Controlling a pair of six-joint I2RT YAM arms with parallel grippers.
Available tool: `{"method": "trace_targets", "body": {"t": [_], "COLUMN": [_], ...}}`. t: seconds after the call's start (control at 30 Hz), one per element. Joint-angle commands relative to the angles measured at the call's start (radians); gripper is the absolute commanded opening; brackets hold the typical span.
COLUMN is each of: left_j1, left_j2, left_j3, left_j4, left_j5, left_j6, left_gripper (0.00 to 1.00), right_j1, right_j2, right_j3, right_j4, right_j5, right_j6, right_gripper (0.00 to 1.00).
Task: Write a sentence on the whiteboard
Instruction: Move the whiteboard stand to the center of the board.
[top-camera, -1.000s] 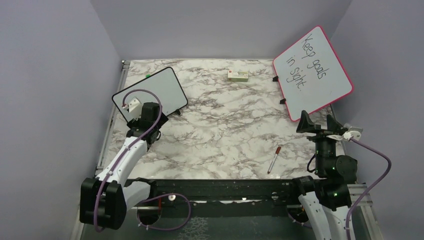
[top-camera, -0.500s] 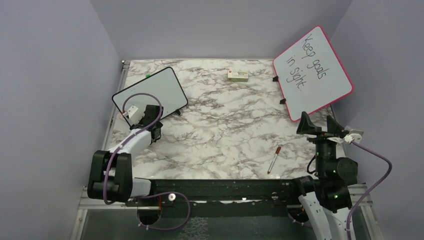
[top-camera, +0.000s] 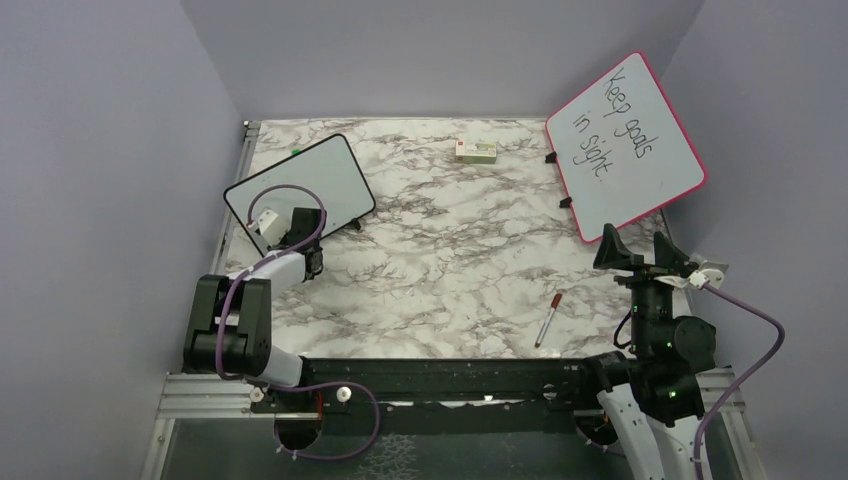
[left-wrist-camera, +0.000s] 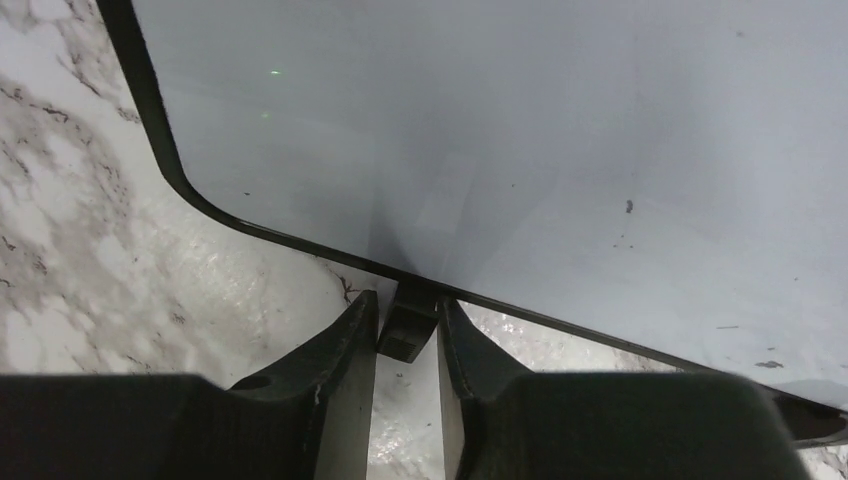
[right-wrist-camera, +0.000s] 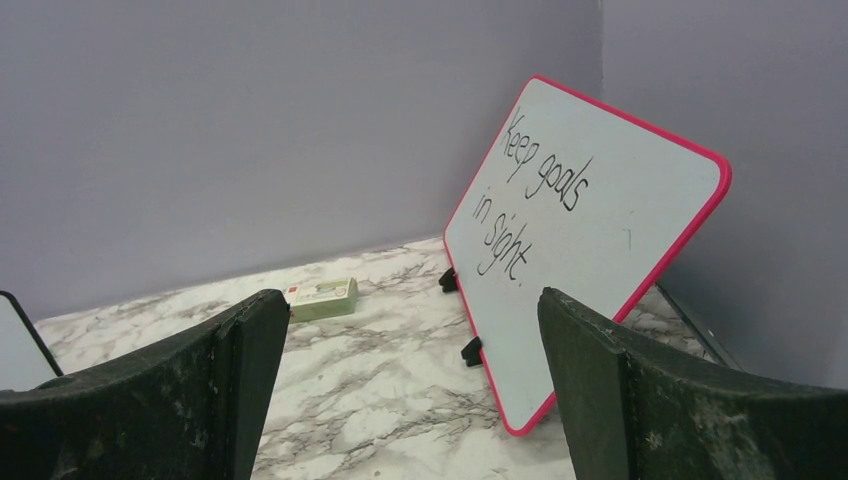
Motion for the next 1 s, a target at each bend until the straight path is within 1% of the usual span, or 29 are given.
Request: {"method": "trace_targets", "body": {"t": [0.0, 0.07, 0.23, 0.4, 0.73, 0.97], "left_j1": [0.007, 0.006, -0.01, -0.088, -0.312, -0.422], "left_j2": [0.05, 0.07, 0.112, 0.164, 0.284, 0.289], "left_j3": [0.041, 0.053, 0.085, 0.136, 0.239, 0.251], "left_j4": [0.037, 0.04, 0.069, 0.079, 0.073, 0.06], "left_j5": [0.062, 0.096, 0.193, 0.214, 0.23, 0.251], "left_j6": [0.038, 0.058, 0.114, 0.173, 0.213, 0.222], "left_gripper": [0.24, 0.21, 0.07, 0.0, 0.0, 0.0], "right_j1": [0.01, 0.009, 0.011, 0.012, 0.012, 0.012], "right_j2": [-0.015, -0.015, -0.013, -0.008, 0.013, 0.029], "right_j3": [-0.007, -0.007, -0.007, -0.007, -0.007, -0.005], "right_j4": [0.011, 0.012, 0.012, 0.01, 0.007, 0.008], "right_j5": [0.03, 0.03, 0.026, 0.025, 0.025, 0.028], "right_j6": [-0.016, -0.015, -0.015, -0.015, -0.017, -0.021], "right_gripper": [1.0, 1.0, 1.0, 1.0, 1.0, 1.0]}}
